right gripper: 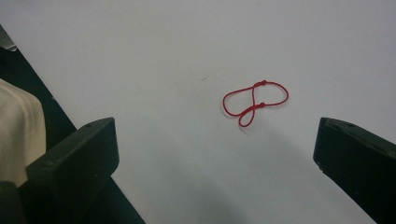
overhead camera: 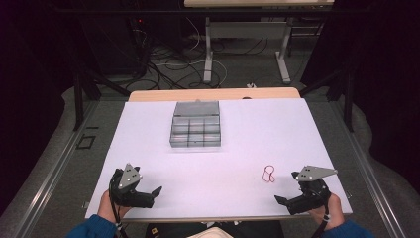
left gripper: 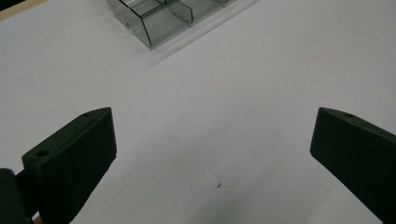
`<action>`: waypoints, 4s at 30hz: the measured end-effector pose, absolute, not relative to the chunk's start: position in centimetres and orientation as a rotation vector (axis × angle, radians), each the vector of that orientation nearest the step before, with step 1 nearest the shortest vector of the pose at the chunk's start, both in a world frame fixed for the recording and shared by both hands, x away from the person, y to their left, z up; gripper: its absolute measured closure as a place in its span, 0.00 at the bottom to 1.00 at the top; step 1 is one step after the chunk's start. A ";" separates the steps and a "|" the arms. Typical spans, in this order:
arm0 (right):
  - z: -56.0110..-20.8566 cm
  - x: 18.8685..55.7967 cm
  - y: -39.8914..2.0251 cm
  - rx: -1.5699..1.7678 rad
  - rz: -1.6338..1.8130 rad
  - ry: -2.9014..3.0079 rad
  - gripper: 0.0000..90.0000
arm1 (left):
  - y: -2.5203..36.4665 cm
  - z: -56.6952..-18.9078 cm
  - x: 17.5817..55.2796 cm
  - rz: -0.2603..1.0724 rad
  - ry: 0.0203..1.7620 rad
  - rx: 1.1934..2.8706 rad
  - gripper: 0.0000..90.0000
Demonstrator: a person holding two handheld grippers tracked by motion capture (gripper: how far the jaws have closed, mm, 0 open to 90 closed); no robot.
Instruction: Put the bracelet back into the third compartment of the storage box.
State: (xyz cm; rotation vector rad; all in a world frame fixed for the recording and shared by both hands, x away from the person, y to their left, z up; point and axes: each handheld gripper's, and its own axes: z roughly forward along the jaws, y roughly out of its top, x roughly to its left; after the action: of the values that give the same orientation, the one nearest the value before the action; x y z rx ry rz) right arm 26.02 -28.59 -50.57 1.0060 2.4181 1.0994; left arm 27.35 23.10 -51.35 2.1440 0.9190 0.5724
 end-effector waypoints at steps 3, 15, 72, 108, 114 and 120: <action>-50.6 26.1 -28.6 0.992 1.099 2.421 0.00 | 23.1 -51.3 27.3 0.573 0.920 2.151 0.01; -50.6 26.4 -28.4 1.004 1.093 2.418 0.00 | 23.1 -51.5 27.5 0.574 0.920 2.155 0.01; -53.3 33.1 -26.0 1.091 0.910 2.577 0.04 | 22.9 -51.7 27.6 0.574 0.931 2.196 0.01; -54.3 33.7 -25.7 1.200 0.842 2.581 0.99 | 22.8 -51.8 27.7 0.581 0.930 2.216 0.01; -54.3 33.7 -25.5 1.162 0.833 2.569 1.00 | 22.8 -51.8 27.8 0.575 0.927 2.211 0.01; -53.4 33.1 -25.3 1.105 0.870 2.527 1.00 | 22.8 -51.9 27.9 0.575 0.936 2.204 0.01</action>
State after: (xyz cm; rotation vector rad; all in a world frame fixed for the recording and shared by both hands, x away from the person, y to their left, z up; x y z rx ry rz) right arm 33.10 -25.31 -53.36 1.1047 2.5270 0.8699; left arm 27.86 22.83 -51.88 2.2041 0.9361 0.5751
